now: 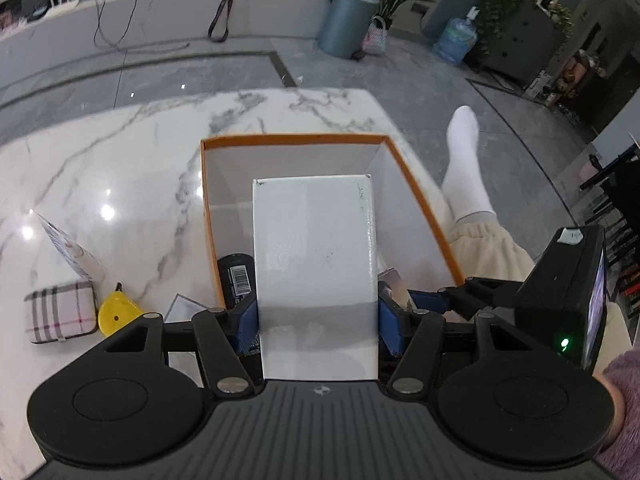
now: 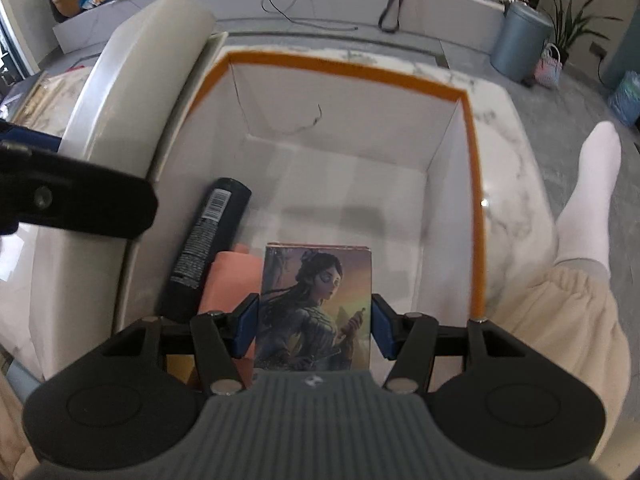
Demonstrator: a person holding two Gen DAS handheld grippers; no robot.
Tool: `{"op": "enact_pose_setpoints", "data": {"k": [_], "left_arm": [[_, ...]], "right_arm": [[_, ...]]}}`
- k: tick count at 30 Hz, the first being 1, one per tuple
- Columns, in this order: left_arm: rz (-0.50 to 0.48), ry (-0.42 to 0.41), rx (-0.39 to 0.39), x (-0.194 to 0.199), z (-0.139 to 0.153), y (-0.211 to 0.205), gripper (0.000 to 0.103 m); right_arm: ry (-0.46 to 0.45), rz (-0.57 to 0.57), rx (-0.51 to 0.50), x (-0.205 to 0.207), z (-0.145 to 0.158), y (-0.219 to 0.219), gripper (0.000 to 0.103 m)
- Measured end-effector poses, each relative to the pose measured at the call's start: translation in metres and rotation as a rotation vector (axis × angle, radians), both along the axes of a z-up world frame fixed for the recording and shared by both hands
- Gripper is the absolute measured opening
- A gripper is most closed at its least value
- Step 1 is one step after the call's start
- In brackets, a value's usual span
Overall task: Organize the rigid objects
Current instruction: 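Lower the card and white box into the orange box and open both tools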
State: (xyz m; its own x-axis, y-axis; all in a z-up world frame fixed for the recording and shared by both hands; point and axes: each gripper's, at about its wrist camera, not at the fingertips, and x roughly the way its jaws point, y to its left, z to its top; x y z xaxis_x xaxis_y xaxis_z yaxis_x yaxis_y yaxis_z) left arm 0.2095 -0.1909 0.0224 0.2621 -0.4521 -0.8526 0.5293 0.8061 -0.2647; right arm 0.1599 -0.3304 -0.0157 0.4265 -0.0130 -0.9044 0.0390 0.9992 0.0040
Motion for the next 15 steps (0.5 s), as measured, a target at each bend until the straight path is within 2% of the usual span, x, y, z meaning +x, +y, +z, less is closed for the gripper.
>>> {"op": "enact_pose_setpoints", "data": {"k": [8, 11, 15], "left_arm": [[-0.008, 0.015, 0.013, 0.010, -0.010, -0.002, 0.069], [-0.018, 0.022, 0.013, 0.012, -0.012, -0.005, 0.069], [-0.012, 0.035, -0.001, 0.015, -0.013, -0.007, 0.069]], "right_arm": [[0.064, -0.079, 0.029, 0.018, -0.025, -0.011, 0.058], [0.082, -0.104, 0.079, 0.019, -0.029, -0.015, 0.058], [0.072, -0.108, 0.101, 0.017, -0.022, -0.018, 0.050]]}}
